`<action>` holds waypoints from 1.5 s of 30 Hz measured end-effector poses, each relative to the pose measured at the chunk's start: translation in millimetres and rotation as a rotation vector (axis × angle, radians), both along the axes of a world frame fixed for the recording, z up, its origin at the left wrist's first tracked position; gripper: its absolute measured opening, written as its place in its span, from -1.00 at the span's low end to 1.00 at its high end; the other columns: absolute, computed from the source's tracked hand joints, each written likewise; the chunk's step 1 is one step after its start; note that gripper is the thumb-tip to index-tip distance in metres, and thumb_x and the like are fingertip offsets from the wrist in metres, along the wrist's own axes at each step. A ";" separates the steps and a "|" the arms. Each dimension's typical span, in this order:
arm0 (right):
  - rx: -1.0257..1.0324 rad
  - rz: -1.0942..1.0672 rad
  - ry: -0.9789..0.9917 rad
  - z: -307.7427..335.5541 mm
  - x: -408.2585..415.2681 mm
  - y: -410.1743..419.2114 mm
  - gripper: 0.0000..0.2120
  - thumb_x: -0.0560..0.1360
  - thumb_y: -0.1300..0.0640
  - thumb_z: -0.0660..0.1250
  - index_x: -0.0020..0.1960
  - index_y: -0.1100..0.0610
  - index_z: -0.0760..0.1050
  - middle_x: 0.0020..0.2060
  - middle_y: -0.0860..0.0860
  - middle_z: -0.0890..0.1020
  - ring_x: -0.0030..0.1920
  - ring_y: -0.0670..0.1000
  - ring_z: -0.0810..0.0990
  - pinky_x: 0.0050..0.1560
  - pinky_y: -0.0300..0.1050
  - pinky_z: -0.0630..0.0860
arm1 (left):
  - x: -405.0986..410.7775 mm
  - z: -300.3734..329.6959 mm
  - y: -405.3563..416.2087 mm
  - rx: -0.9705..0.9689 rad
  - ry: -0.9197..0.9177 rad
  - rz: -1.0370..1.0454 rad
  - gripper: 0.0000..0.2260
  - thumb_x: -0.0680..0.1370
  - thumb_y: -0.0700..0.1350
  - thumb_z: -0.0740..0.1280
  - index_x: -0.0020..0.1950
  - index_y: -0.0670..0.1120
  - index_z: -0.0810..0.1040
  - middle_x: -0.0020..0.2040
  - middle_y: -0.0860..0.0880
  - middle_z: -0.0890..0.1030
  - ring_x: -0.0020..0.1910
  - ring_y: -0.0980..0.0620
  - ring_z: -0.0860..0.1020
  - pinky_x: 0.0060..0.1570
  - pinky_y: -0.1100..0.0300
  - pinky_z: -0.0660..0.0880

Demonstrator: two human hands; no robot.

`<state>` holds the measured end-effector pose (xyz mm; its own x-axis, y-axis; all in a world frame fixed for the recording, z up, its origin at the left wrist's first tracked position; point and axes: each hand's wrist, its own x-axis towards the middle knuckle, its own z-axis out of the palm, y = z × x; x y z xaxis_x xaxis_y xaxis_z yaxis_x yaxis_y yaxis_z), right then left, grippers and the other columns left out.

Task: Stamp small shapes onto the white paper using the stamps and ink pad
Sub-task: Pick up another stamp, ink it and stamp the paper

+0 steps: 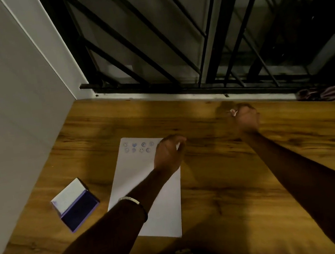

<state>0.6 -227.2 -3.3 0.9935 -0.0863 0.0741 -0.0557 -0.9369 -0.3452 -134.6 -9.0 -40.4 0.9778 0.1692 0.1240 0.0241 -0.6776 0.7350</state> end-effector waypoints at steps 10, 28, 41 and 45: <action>-0.004 0.224 -0.161 22.4 -81.1 79.9 -0.71 0.49 -0.06 0.28 -0.06 0.16 0.61 -0.12 0.17 0.65 -0.13 0.17 0.60 -0.18 -0.13 0.37 | -24.5 41.2 25.6 -0.947 0.349 0.209 -0.81 0.63 -0.18 0.24 0.17 -0.21 0.55 0.18 -0.21 0.62 0.00 -0.05 0.61 -0.08 0.19 0.53; 0.377 0.484 0.152 10.2 -207.4 280.8 -0.79 0.53 0.01 0.29 0.02 0.10 0.61 -0.12 0.02 0.68 -0.16 0.00 0.61 -0.17 -0.18 0.51 | -133.5 41.3 167.6 -1.198 0.272 0.280 -0.88 0.59 -0.19 0.32 -0.07 -0.22 0.58 -0.20 -0.05 0.65 -0.18 -0.01 0.63 -0.10 0.17 0.60; 0.322 0.847 0.156 -4.4 -263.6 333.5 -0.78 0.58 -0.02 0.25 0.03 0.10 0.57 -0.12 -0.04 0.62 -0.11 -0.10 0.54 -0.14 -0.23 0.46 | -230.5 17.6 257.2 -0.648 0.078 0.697 -0.72 0.68 -0.04 0.13 -0.08 -0.14 0.52 -0.18 -0.06 0.52 -0.22 0.02 0.48 -0.30 0.29 0.38; 0.151 0.966 0.134 -16.5 -280.9 336.6 -0.81 0.58 0.08 0.23 -0.12 0.14 0.52 -0.18 0.04 0.59 -0.15 -0.03 0.55 -0.26 -0.28 0.37 | -263.4 -6.6 259.5 -0.367 0.054 0.780 -0.70 0.68 0.03 0.09 0.04 -0.13 0.53 -0.10 0.00 0.52 -0.15 0.07 0.48 -0.18 0.35 0.39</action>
